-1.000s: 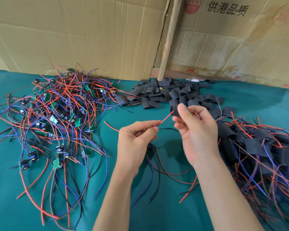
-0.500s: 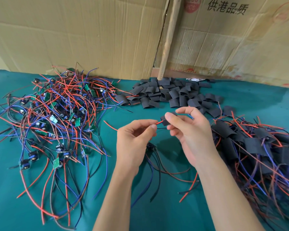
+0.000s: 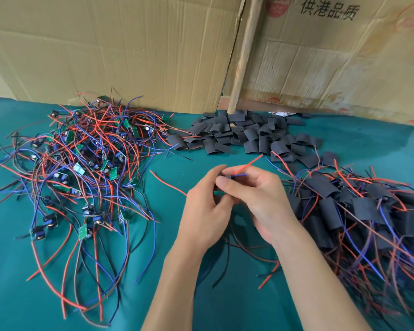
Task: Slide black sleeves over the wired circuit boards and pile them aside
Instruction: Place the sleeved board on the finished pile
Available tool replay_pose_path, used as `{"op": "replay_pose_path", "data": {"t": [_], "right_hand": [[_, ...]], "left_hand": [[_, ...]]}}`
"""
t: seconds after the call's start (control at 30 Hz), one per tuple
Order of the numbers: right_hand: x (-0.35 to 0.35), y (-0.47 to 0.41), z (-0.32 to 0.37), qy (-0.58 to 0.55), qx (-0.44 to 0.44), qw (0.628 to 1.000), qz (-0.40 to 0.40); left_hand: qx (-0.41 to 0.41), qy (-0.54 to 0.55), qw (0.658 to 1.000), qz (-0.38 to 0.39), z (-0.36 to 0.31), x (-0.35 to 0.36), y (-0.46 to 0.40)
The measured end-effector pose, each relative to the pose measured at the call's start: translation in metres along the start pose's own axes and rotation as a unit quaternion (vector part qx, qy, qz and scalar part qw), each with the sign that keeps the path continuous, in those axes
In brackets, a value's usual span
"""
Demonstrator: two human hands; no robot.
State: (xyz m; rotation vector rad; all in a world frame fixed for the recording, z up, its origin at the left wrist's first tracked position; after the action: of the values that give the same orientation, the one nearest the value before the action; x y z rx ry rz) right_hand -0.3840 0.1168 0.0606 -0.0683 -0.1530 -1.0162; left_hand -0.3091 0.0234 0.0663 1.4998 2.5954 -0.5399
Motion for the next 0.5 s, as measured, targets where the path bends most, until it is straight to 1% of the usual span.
{"op": "replay_pose_path", "data": {"t": [0.07, 0.17, 0.23, 0.33, 0.43, 0.5], "right_hand": [[-0.003, -0.001, 0.002, 0.007, -0.008, 1.000, -0.005], [-0.008, -0.002, 0.006, 0.026, -0.040, 0.998, -0.032], [-0.008, -0.001, 0.011, 0.026, -0.060, 0.997, -0.033], [-0.008, 0.001, 0.023, 0.040, -0.090, 0.995, -0.028], [-0.010, 0.003, 0.035, 0.121, -0.127, 0.984, -0.042], [-0.012, 0.007, 0.044, 0.212, -0.153, 0.963, -0.061]], "left_hand": [[-0.019, -0.001, 1.000, 0.014, 0.003, 0.003, 0.000], [-0.021, 0.007, 1.000, 0.020, 0.002, 0.006, 0.001], [-0.017, 0.038, 0.999, 0.019, 0.001, 0.005, 0.000], [-0.013, 0.115, 0.993, 0.031, -0.003, 0.006, -0.001], [-0.002, 0.132, 0.991, 0.030, -0.005, 0.006, -0.002], [-0.010, 0.121, 0.992, 0.019, -0.001, 0.006, -0.003]]}}
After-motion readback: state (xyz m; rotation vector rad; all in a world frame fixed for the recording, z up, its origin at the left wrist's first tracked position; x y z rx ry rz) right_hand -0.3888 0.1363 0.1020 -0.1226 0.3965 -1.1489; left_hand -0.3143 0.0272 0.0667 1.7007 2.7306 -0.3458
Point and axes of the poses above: each hand's wrist, its own y-axis away from the middle knuckle, its own x-axis out of the palm, z = x × y, the point moved 9 cm from there along -y, towards the middle knuckle
